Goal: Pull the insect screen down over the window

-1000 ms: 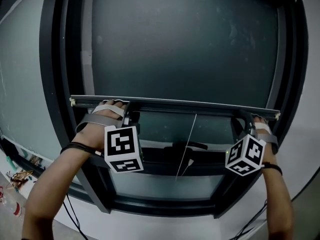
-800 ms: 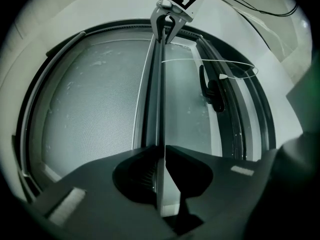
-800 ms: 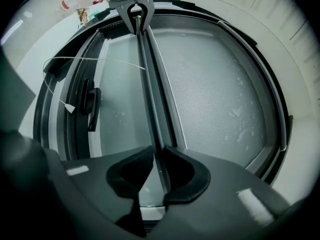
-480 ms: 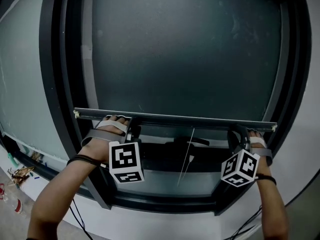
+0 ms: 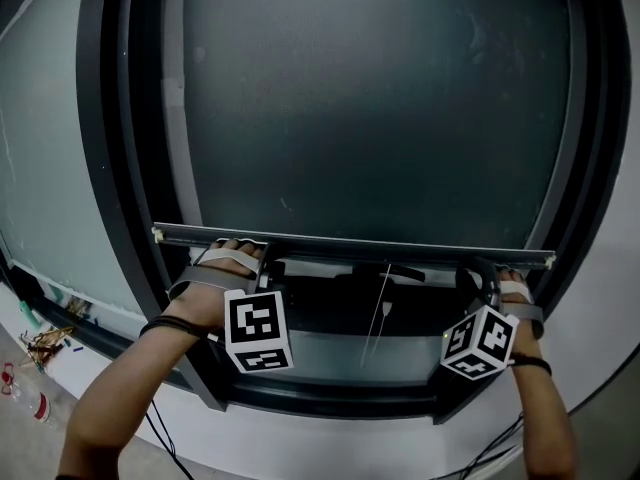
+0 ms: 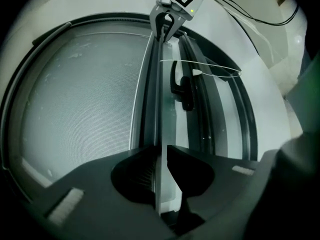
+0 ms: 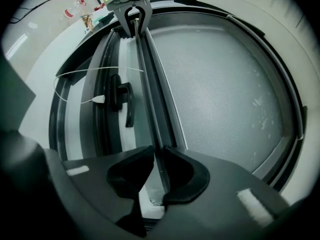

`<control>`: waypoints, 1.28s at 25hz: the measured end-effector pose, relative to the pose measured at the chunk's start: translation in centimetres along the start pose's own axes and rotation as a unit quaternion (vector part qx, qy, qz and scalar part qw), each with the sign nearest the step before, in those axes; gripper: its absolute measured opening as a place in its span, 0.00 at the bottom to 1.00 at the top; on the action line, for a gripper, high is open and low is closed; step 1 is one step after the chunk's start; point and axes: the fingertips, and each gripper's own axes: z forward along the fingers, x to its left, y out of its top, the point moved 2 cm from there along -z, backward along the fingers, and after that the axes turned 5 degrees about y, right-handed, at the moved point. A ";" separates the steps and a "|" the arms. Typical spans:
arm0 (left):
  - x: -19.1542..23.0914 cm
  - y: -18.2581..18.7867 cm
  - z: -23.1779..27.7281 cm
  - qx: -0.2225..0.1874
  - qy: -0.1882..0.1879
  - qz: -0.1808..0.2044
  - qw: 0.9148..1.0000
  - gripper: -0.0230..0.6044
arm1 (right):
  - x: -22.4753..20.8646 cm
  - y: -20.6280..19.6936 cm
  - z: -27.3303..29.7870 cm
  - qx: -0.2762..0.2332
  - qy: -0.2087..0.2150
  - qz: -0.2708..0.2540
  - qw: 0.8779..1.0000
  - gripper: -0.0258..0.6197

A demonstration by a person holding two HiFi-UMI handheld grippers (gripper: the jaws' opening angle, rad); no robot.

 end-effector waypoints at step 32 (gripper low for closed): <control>-10.1 -0.7 2.2 -0.015 -0.138 -0.010 0.990 0.27 | 10.5 -1.5 2.1 0.018 0.239 -0.053 0.969 0.26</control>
